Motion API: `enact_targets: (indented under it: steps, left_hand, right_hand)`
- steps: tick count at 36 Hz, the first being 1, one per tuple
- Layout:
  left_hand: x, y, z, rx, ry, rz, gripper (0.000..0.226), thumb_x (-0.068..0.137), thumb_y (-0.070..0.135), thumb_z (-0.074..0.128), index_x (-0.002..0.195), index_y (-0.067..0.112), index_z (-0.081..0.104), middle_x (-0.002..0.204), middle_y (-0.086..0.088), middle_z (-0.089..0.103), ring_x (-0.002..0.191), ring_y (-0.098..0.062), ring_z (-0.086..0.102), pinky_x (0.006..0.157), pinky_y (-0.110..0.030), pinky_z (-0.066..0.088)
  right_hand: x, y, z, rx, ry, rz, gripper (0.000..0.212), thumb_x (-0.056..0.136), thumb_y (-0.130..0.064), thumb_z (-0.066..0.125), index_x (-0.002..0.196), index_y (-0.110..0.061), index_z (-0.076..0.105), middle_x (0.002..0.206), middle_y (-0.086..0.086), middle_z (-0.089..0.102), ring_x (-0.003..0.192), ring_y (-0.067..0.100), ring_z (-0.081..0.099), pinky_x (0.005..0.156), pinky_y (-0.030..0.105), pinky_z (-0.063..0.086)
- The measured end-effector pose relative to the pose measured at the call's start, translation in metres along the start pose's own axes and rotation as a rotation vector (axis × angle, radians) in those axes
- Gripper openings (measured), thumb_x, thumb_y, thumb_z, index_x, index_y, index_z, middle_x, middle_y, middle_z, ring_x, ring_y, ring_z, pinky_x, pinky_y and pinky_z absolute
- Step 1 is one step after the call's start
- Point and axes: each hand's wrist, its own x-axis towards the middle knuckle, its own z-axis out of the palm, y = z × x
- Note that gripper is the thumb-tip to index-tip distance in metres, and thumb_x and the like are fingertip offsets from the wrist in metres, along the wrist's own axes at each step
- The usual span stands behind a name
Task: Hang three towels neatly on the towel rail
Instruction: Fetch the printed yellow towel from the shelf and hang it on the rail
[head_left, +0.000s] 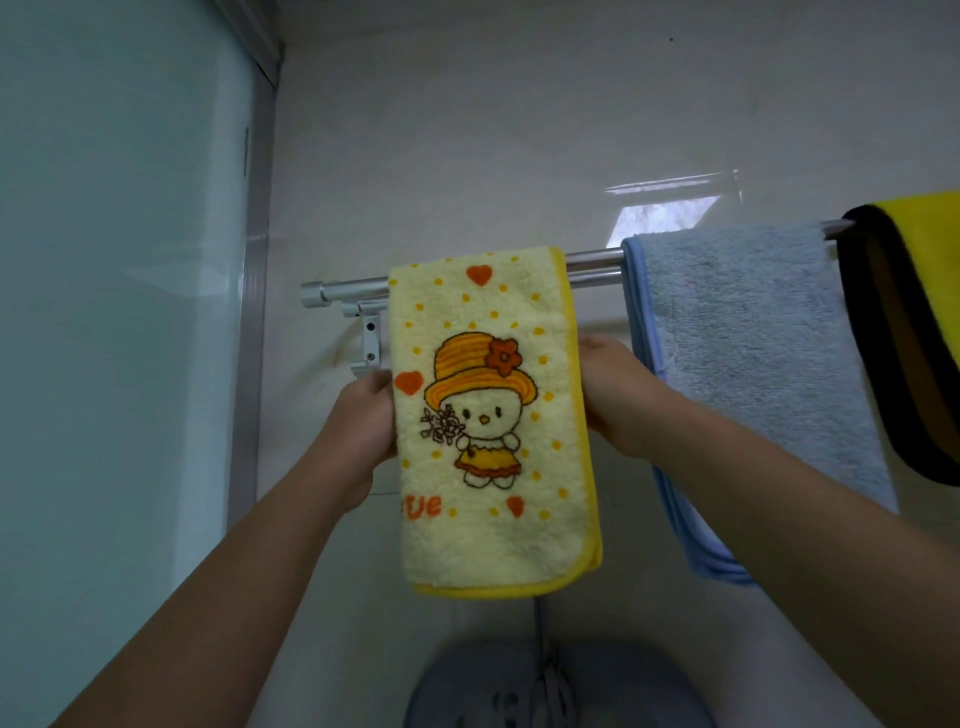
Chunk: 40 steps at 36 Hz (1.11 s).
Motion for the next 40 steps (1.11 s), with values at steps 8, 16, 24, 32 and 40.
enact_targets:
  steps: [8,16,24,32,40]
  left_hand:
    - [-0.041,-0.017,-0.009,-0.285,0.01,0.07,0.02,0.094,0.03,0.041,0.098,0.014,0.053,0.086,-0.002,0.068,0.069,-0.01,0.066,0.061,-0.032,0.053]
    - [-0.059,-0.017,-0.011,-0.31,-0.204,0.004,0.048,0.063,0.047,0.06,0.1,0.018,0.066,0.099,-0.004,0.074,0.091,-0.02,0.07,0.067,-0.031,0.058]
    - [-0.069,-0.033,-0.012,-0.314,-0.225,-0.077,0.033,0.059,0.036,0.069,0.086,0.017,0.075,0.097,-0.006,0.074,0.089,-0.019,0.071,0.061,-0.025,0.056]
    - [-0.076,-0.044,-0.006,-0.34,-0.159,-0.079,0.029,0.068,0.029,0.064,0.089,0.011,0.072,0.094,-0.01,0.074,0.087,-0.022,0.071,0.061,-0.026,0.057]
    - [-0.085,-0.058,-0.001,-0.391,-0.14,-0.195,0.038,0.059,0.029,0.07,0.096,0.019,0.067,0.094,-0.001,0.075,0.082,-0.016,0.071,0.056,-0.026,0.056]
  right_hand:
    - [-0.026,0.016,0.009,0.031,0.286,-0.207,0.013,0.088,-0.028,0.057,0.091,-0.028,0.045,0.086,-0.002,0.061,0.071,0.011,0.059,0.057,0.025,0.045]
    - [-0.048,0.008,0.012,0.183,0.115,-0.148,0.038,0.08,-0.054,0.051,0.084,-0.022,0.07,0.085,-0.001,0.075,0.077,0.012,0.071,0.068,0.029,0.058]
    - [-0.063,0.02,0.006,0.055,-0.026,-0.073,0.021,0.076,-0.033,0.068,0.09,-0.017,0.07,0.085,-0.005,0.075,0.076,0.01,0.072,0.057,0.02,0.054]
    - [-0.06,0.04,0.001,-0.063,0.045,-0.015,0.023,0.084,-0.032,0.061,0.102,-0.017,0.065,0.098,0.001,0.072,0.09,0.019,0.069,0.082,0.045,0.056]
    - [-0.072,0.05,0.007,-0.049,0.049,-0.001,0.027,0.079,-0.026,0.068,0.103,-0.024,0.055,0.101,-0.005,0.067,0.09,0.011,0.066,0.066,0.025,0.056]
